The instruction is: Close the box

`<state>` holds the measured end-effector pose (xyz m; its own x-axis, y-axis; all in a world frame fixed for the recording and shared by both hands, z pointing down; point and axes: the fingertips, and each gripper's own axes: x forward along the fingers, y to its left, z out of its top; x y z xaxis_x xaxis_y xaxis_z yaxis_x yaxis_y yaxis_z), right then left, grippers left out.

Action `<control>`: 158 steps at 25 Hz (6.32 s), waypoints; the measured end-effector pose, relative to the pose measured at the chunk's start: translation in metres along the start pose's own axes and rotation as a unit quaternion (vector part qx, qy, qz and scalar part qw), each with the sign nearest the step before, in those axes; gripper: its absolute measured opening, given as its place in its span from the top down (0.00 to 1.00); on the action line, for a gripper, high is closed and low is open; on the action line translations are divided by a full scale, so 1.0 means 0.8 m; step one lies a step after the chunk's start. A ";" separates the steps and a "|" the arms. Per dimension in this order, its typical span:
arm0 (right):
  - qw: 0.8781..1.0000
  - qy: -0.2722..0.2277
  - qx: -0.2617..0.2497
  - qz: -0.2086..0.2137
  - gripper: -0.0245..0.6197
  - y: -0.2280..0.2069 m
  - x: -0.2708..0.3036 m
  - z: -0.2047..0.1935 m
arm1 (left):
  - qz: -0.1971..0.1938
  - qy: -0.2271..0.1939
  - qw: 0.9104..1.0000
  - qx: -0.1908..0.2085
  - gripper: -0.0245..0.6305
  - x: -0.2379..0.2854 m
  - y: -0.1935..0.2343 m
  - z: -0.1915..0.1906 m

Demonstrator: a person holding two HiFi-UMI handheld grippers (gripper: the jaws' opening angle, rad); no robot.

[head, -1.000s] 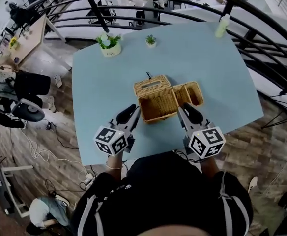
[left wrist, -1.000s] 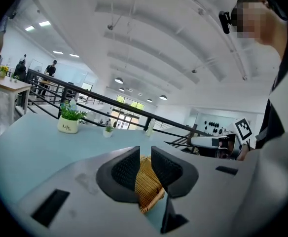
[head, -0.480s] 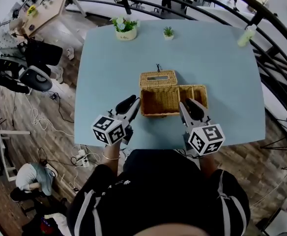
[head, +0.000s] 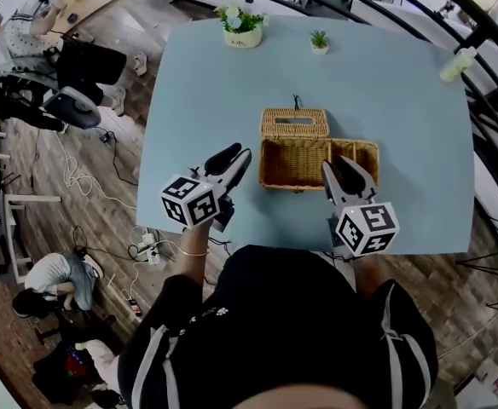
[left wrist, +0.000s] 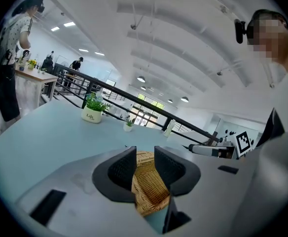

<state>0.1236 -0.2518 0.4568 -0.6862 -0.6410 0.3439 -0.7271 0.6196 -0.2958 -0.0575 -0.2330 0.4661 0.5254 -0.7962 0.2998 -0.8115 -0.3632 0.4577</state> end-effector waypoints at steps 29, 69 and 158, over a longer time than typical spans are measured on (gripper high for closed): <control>0.992 0.018 0.049 -0.118 0.80 -0.006 0.035 -0.013 | -0.124 0.078 0.938 -0.313 0.75 0.131 0.123 -0.065; 0.993 -0.013 0.051 -0.105 0.80 -0.043 0.039 0.028 | -0.173 -0.036 0.946 -0.272 0.82 0.127 0.084 0.013; 1.000 0.015 0.001 0.011 0.80 0.008 -0.024 -0.033 | -0.098 -0.056 0.993 -0.044 0.71 -0.001 -0.033 -0.061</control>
<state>0.1327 -0.2237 0.4722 -0.7010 -0.6132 0.3642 -0.7119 0.6328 -0.3047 -0.0242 -0.1996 0.4945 0.6345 -0.7658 0.1047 -0.6685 -0.4758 0.5715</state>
